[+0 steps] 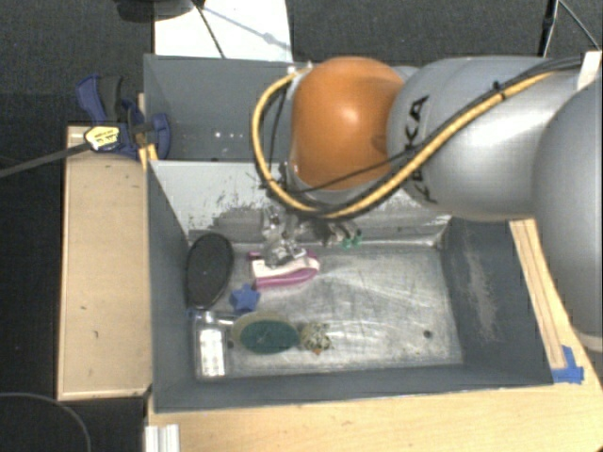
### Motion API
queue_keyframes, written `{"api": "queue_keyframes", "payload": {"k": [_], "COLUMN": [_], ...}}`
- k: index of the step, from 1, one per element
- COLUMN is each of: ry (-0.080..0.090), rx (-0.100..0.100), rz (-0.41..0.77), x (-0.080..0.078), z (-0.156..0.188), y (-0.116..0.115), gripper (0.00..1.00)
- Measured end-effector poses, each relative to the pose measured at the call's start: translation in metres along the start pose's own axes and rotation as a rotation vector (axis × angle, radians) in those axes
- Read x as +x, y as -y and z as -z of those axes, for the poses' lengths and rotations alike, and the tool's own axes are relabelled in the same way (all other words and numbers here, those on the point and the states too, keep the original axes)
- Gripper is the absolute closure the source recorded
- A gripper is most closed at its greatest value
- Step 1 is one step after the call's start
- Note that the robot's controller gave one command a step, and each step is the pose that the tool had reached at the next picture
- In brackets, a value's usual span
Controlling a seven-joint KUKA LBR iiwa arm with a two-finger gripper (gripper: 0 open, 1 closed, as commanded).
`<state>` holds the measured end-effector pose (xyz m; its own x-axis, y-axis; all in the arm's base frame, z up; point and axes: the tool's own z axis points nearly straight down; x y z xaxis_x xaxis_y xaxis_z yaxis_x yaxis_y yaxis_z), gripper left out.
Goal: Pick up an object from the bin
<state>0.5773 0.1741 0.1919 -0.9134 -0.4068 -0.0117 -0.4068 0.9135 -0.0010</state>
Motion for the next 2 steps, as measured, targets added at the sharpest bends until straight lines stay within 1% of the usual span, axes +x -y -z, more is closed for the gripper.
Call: {"api": "queue_keyframes", "payload": {"k": [1, 2], "ry": [-0.008, -0.001], "rx": [-0.001, 0.000], "rz": [-0.001, -0.098], "x": [0.001, 0.009], "z": [-0.005, -0.102], "y": [0.000, 0.022], "gripper": [0.00, 0.00]}}
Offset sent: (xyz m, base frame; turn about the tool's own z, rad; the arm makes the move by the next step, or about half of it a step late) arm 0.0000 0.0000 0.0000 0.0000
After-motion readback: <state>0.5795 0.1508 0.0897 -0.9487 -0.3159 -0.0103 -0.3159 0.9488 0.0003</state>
